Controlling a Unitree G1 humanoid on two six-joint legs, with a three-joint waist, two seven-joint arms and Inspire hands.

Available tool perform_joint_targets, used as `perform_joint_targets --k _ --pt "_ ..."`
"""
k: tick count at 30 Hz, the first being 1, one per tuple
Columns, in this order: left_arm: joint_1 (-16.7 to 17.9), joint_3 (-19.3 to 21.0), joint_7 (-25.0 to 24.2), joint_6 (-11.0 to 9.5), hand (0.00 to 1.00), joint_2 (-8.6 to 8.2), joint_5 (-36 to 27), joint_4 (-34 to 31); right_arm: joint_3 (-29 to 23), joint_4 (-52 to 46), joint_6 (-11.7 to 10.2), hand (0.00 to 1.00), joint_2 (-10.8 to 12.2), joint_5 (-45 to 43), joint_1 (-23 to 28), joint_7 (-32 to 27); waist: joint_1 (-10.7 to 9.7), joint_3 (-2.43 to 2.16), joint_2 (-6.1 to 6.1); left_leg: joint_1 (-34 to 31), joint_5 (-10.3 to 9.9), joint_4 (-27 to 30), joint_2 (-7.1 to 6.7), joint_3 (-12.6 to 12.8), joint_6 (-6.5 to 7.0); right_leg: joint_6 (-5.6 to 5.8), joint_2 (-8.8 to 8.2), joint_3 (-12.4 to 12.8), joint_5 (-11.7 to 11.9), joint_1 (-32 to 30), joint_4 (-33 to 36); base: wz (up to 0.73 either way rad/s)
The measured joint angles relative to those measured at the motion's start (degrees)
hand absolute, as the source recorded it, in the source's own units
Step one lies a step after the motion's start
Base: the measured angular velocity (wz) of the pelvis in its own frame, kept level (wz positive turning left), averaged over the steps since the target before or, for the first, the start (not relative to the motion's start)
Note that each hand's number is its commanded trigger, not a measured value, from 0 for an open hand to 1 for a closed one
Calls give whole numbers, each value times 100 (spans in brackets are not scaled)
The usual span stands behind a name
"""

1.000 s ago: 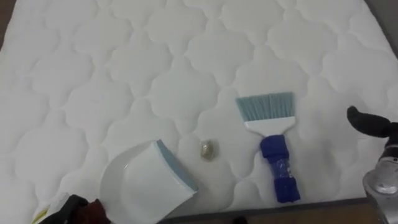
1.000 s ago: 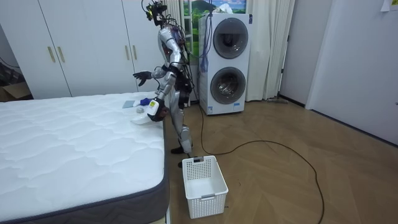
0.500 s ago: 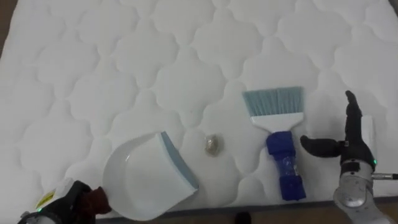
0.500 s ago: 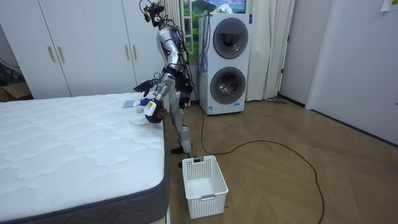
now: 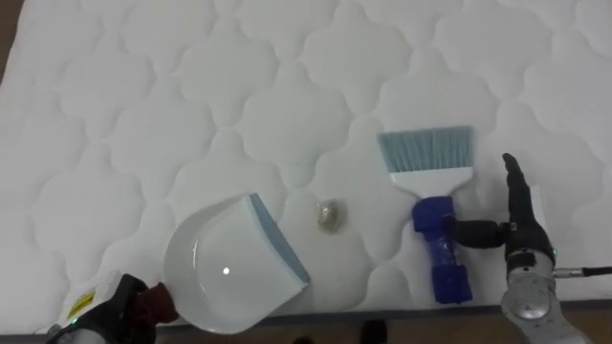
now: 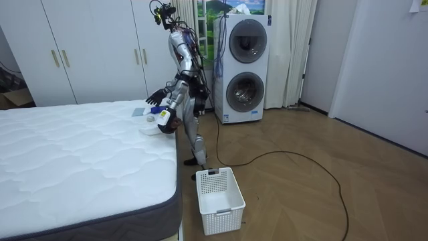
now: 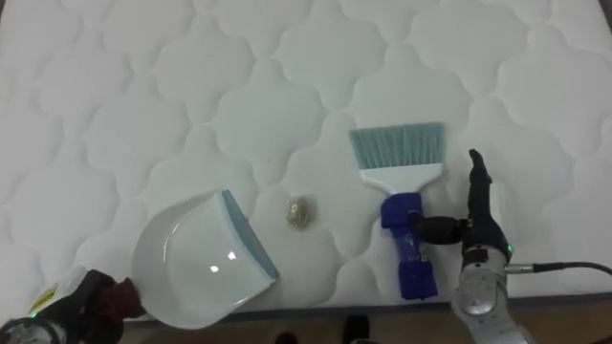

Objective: Clean bed

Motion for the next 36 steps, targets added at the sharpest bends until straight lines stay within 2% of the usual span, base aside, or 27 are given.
perform_joint_targets --k 7,15,21,29,36 --pt "-9 -20 99 -12 100 -74 35 -4 -16 -245 0 0 23 -17 41 70 -8 -7 19 -37 -4 8 6 0 5 -8 -16 -56 5 -15 0 4" --pt "-9 -19 126 -23 100 -120 35 -7 -15 -699 -16 0 69 -35 40 81 -5 -61 108 -43 -3 5 19 14 5 -25 -15 -91 24 -13 2 0" --pt "-11 -20 145 -23 100 -122 35 -8 -13 -721 -16 0 170 -29 42 97 -20 -63 109 -15 -3 2 23 73 5 -23 -12 -59 26 -5 -5 -3" --pt "-11 -20 188 -19 100 -137 33 -11 -11 -726 -16 0 170 -10 74 190 -37 -63 110 -9 -2 -17 29 98 6 -24 -12 -65 29 -6 -8 0" --pt "-30 -21 276 -23 100 -229 30 112 -4 -677 -28 0 165 -15 421 202 -42 -63 109 -10 -2 -16 28 102 6 -23 -17 -83 29 -1 4 0"
